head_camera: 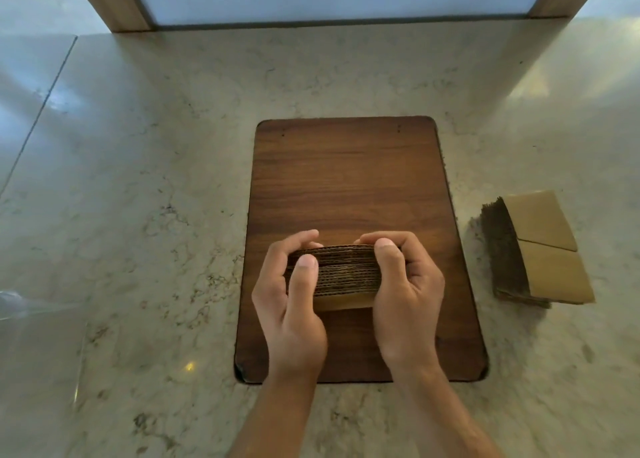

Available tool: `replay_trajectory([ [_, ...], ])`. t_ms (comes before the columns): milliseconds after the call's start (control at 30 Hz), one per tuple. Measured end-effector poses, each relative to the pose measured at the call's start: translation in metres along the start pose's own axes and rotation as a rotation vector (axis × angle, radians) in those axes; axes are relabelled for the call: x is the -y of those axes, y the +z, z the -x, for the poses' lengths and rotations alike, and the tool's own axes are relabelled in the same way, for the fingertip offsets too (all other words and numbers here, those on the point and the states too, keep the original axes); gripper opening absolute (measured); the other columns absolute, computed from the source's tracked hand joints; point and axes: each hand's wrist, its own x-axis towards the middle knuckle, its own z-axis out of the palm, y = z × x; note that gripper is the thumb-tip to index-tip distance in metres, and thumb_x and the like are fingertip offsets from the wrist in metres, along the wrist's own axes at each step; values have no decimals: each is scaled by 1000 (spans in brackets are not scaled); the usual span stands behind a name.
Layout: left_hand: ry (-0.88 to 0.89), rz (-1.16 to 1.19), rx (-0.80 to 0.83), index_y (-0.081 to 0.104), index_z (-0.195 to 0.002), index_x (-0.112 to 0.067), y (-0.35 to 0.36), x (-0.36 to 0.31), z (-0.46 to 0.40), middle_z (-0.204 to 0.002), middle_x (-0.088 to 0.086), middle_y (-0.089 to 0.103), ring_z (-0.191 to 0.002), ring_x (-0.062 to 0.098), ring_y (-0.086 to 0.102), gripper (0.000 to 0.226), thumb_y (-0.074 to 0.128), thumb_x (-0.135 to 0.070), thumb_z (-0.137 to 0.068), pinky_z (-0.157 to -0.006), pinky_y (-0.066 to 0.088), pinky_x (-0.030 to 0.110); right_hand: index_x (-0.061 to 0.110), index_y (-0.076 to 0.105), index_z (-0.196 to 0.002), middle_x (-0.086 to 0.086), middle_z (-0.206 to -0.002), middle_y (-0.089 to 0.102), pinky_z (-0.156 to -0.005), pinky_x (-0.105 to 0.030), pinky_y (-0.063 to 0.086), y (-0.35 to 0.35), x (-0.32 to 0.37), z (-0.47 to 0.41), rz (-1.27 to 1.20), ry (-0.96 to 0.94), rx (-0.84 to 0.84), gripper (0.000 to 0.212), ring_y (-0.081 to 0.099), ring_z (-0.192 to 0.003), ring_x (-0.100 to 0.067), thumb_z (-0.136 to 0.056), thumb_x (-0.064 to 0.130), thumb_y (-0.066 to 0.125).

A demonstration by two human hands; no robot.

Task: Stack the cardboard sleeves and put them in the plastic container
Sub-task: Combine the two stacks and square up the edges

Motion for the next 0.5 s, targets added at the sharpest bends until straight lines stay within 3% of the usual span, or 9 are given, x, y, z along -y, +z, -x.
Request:
replay_trajectory([
  [100,18,-31,-23,73,-124,-12,1,1,-2,-112,-6,77,-109,18,71,49,44,-40,-96,-83,60,36,25,75,-94,16,-82,73,-67,-27,57,-4,-6,-4,148,-64,-76,17,70,-83,-5,-95,28,58],
  [167,33,-23,-24,71,-130,-7,4,1,0,-119,-3,77,-114,11,70,53,42,-38,-98,-84,57,21,27,75,-96,16,-84,75,-67,-22,55,-3,-7,0,79,-42,-73,20,71,-84,-5,-93,34,56],
  [233,27,-33,24,74,-124,-11,5,3,2,-113,-4,77,-110,14,72,48,44,-38,-99,-82,56,20,30,75,-93,13,-85,75,-66,-31,56,0,-8,2,-31,8,-31,22,71,-81,-13,-92,36,54],
  [300,12,-87,-4,78,-104,-17,7,4,1,-94,-5,76,-90,19,73,37,48,-40,-99,-70,58,34,30,73,-87,10,-79,72,-63,-40,55,-1,-10,2,-58,-2,-10,23,69,-74,-16,-94,37,52],
  [367,58,-192,-109,74,-87,-19,14,6,-1,-78,-4,72,-72,18,69,34,50,-39,-100,-59,57,41,28,71,-82,9,-73,70,-60,-40,53,-2,-12,0,-27,-32,-3,28,66,-68,-14,-96,37,49],
  [433,105,-256,-182,73,-82,-22,20,6,-1,-77,-6,72,-68,14,69,32,51,-36,-101,-55,56,36,29,71,-87,6,-78,71,-60,-42,56,-6,-10,1,-3,-68,54,24,68,-71,-18,-95,37,49],
  [500,118,-275,-200,74,-85,-30,18,10,0,-83,-15,74,-74,9,71,26,54,-35,-101,-59,57,27,26,68,-105,4,-91,71,-66,-44,59,-18,-8,1,18,-100,246,20,70,-82,-21,-92,36,56],
])
